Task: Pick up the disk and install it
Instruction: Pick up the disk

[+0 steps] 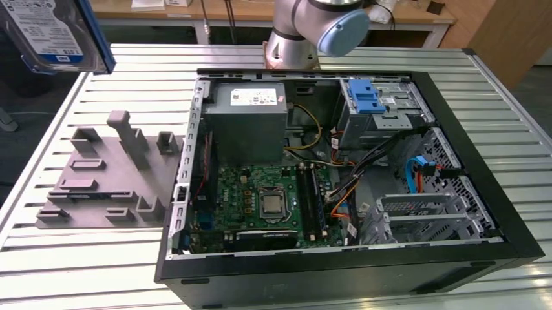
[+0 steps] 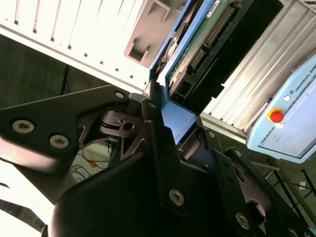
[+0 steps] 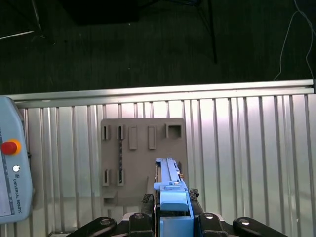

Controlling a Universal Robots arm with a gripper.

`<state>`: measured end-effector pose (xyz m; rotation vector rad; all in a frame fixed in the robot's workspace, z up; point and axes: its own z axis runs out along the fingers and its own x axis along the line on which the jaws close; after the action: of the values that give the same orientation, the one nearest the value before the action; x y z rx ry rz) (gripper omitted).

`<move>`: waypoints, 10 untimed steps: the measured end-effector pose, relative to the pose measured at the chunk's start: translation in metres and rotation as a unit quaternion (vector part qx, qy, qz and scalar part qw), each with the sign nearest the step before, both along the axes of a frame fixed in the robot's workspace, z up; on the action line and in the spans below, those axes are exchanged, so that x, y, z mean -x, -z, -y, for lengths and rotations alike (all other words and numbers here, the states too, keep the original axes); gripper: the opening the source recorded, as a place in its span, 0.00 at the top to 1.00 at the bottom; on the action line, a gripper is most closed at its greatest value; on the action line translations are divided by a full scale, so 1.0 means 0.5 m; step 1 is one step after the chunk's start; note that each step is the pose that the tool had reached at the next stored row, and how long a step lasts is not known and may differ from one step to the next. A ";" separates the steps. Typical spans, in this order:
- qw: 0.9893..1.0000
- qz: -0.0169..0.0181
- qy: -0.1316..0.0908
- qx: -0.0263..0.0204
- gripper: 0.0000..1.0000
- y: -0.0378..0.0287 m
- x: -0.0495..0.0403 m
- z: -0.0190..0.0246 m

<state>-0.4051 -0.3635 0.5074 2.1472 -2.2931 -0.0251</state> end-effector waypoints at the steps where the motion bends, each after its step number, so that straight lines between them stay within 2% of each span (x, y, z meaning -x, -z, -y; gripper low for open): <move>1: 1.000 0.000 0.000 0.000 0.64 0.000 -0.005 0.0016; 10: 1.000 0.000 0.000 0.000 0.64 0.000 -0.024 0.0311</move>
<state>-0.3929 -0.3791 0.5074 2.1471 -2.2931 -0.0252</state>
